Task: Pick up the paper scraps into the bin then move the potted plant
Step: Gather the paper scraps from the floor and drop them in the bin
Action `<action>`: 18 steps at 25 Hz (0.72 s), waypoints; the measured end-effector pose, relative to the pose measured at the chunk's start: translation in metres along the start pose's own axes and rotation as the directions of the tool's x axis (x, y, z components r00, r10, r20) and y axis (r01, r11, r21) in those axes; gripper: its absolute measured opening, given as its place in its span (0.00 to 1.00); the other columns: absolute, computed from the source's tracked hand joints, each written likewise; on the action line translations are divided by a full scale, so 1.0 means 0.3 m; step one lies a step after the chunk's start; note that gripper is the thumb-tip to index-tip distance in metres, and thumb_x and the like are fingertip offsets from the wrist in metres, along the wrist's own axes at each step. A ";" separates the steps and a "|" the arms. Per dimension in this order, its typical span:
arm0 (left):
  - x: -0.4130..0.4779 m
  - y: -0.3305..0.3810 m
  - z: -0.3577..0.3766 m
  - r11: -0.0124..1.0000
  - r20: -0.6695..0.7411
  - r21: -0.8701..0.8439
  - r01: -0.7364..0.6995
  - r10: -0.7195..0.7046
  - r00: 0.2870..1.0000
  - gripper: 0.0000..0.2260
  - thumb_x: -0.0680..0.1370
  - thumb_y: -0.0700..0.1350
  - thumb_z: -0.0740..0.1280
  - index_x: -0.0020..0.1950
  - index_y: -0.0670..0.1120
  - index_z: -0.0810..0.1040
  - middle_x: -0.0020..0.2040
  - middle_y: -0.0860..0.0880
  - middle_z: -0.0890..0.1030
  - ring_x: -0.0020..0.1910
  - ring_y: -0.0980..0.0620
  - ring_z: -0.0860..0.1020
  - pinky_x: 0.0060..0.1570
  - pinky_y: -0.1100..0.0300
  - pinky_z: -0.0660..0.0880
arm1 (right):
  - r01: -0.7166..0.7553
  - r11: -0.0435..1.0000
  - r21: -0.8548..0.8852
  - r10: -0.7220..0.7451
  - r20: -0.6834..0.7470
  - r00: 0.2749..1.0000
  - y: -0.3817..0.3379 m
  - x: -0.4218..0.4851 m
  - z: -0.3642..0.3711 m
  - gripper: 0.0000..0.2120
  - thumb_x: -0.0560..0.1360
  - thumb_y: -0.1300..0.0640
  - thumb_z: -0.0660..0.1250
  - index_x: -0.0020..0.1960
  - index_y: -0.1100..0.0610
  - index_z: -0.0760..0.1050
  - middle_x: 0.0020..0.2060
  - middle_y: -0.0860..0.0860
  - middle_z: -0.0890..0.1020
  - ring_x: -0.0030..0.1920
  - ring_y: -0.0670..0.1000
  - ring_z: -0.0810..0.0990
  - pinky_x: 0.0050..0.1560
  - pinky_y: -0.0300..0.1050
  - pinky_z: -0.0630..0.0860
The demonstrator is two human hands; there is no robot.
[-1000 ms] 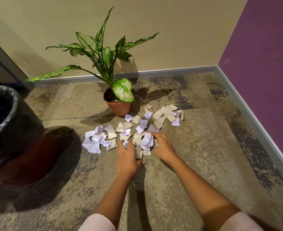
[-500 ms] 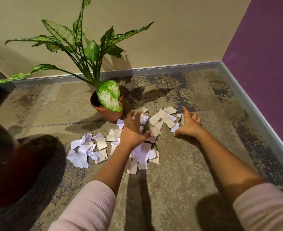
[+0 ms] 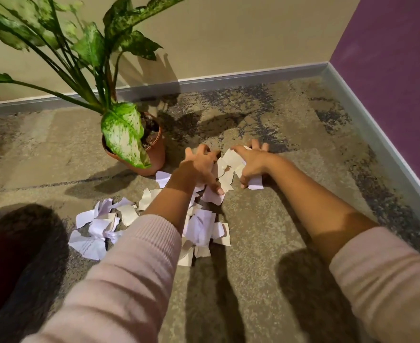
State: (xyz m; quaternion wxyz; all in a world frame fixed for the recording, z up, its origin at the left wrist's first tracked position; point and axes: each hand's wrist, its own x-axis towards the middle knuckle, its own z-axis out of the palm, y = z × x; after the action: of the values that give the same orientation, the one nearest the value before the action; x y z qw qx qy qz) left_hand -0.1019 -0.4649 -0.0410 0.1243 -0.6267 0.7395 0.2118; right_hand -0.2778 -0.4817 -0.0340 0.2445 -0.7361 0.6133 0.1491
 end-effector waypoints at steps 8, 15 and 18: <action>-0.061 -0.038 0.100 0.979 -0.161 0.129 -0.158 0.178 0.971 0.34 0.66 0.60 0.74 0.66 0.45 0.72 0.66 0.45 0.71 0.64 0.42 0.69 0.65 0.50 0.64 | 0.026 0.998 0.058 -0.022 -0.071 0.997 -0.104 -0.072 0.103 0.32 0.71 0.61 0.67 0.71 0.42 0.62 0.74 0.56 0.53 0.73 0.66 0.48 0.69 0.65 0.64; -0.291 -0.053 0.168 0.993 -0.093 0.075 -0.094 0.101 0.991 0.23 0.73 0.44 0.69 0.67 0.45 0.71 0.67 0.42 0.69 0.62 0.40 0.71 0.55 0.53 0.73 | -0.006 0.994 0.112 0.016 -0.092 0.996 -0.224 -0.266 0.232 0.29 0.73 0.63 0.63 0.71 0.44 0.65 0.74 0.53 0.55 0.72 0.65 0.53 0.70 0.61 0.63; -0.417 -0.081 0.203 0.993 -0.109 0.087 -0.086 0.095 0.989 0.19 0.75 0.40 0.66 0.66 0.44 0.73 0.67 0.42 0.70 0.64 0.40 0.69 0.57 0.52 0.71 | 0.003 0.997 0.080 0.001 -0.057 0.998 -0.286 -0.337 0.278 0.28 0.73 0.62 0.63 0.70 0.45 0.65 0.73 0.55 0.56 0.71 0.66 0.54 0.69 0.60 0.64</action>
State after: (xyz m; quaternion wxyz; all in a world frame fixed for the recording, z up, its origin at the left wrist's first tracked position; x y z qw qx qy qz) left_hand -0.0600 -0.3299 -0.0421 0.0980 -0.5978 0.7812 0.1509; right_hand -0.2079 -0.3416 -0.0359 0.2565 -0.7299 0.6251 0.1033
